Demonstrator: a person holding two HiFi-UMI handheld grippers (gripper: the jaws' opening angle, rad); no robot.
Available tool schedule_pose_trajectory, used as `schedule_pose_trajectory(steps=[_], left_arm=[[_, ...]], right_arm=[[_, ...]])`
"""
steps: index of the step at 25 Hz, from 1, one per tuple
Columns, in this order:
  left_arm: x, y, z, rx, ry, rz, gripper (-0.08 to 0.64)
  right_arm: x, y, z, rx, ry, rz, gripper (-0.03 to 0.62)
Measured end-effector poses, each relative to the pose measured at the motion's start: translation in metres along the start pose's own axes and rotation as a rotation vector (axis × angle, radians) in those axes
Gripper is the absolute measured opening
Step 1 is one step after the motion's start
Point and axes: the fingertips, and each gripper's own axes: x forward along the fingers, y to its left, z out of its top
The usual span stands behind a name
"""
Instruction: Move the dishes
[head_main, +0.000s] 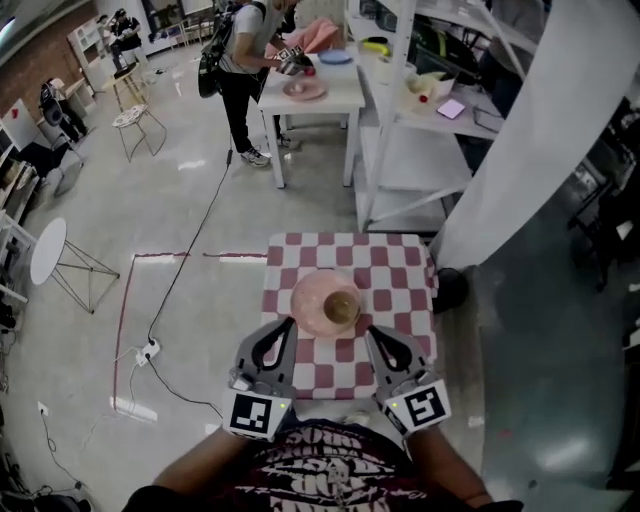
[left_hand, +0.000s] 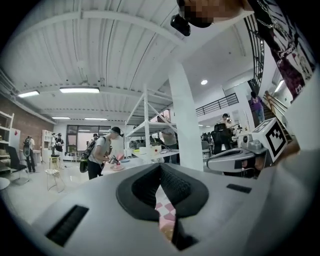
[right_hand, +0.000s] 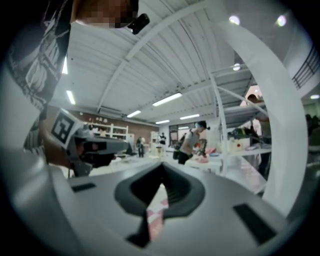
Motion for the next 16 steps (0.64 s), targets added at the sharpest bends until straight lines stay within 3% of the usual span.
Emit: schedule_pose_trajectory(steps=[11,16], left_arm=[[0.026,0.096,-0.007,-0.047,-0.054,-0.241,0.029],[0.034,0.139,-0.016,-0.070,-0.040,-0.298,0.029]], right_arm=[[0.093,0.041,0.005,0.081,0.049,-0.219,0.034],[0.128,0.067,0.006,0.089,0.071,-0.269,0.034]])
